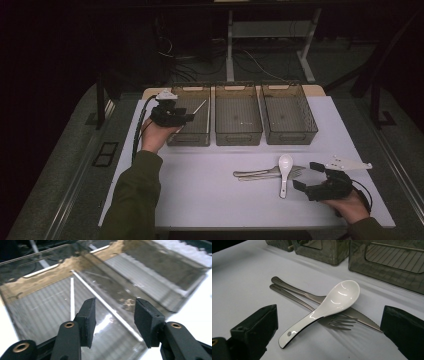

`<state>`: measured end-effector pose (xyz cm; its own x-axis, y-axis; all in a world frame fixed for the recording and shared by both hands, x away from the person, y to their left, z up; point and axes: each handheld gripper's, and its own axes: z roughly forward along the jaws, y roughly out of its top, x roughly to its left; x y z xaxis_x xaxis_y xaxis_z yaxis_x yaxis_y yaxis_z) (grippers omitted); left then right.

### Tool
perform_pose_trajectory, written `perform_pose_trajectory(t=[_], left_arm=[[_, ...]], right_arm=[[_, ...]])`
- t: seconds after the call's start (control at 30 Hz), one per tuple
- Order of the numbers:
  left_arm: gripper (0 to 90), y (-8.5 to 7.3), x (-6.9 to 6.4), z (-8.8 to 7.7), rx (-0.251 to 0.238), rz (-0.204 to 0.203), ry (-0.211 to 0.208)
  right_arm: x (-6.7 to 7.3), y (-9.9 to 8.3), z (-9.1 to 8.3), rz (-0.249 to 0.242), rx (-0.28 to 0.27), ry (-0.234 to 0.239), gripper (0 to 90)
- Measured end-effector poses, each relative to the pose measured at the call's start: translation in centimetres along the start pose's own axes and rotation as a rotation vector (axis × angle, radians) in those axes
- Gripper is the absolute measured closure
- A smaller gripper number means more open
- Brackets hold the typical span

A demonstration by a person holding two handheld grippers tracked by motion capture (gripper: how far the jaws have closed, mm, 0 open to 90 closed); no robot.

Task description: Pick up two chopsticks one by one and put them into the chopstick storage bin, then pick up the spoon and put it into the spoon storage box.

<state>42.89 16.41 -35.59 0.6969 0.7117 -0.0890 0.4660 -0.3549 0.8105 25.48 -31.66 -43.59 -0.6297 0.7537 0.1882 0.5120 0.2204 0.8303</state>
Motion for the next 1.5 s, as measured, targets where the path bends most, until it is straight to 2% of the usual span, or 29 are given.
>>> perform_pose_trajectory(t=[0.1, 0.2, 0.57, 0.67, 0.8, 0.87, 0.93, 1.1, 1.3, 1.4, 1.5], left_arm=[[45.9, -0.3, -1.0, -0.8, -0.01, 0.014, -0.016], [44.1, -0.8, -1.9, -1.5, -0.032, 0.008, -0.035], [37.4, -3.4, -5.2, -3.2, -0.043, 0.046, -0.089], [36.2, -4.2, -5.8, -3.3, -0.039, 0.054, -0.096], [34.2, -5.5, -6.5, -3.5, -0.058, 0.063, -0.101], [32.5, -6.3, -6.8, -3.5, -0.059, 0.055, -0.102], [30.9, -7.0, -7.2, -3.5, -0.046, 0.064, -0.107], [27.1, -8.5, -8.0, -3.9, -0.064, 0.067, -0.124], [16.0, -10.5, -9.0, -4.0, -0.041, 0.068, -0.128], [12.6, -11.1, -9.4, -4.2, -0.049, 0.07, -0.135], [7.3, -11.3, -9.6, -4.6, -0.071, 0.079, -0.124]], right_arm=[[0.0, 0.0, 0.0, 0.002, 0.001, -0.001, 1.3], [0.0, 0.0, 0.0, 0.001, 0.002, -0.001, 1.3], [0.0, 0.0, 0.0, 0.004, 0.004, -0.001, 1.3], [0.0, 0.0, 0.0, 0.006, 0.003, -0.001, 1.3], [0.0, 0.0, 0.0, 0.004, 0.002, -0.002, 1.3], [0.0, 0.0, 0.0, 0.005, 0.002, -0.002, 1.3], [0.1, 0.0, -0.1, 0.004, 0.0, -0.001, 1.3], [0.1, 0.0, -0.2, 0.003, -0.001, -0.002, 1.3], [0.1, 0.0, -0.2, 0.0, -0.002, -0.002, 1.3], [0.1, 0.0, -0.1, 0.0, -0.001, -0.003, 1.3], [0.1, 0.0, -0.2, 0.004, 0.0, -0.004, 1.3]])
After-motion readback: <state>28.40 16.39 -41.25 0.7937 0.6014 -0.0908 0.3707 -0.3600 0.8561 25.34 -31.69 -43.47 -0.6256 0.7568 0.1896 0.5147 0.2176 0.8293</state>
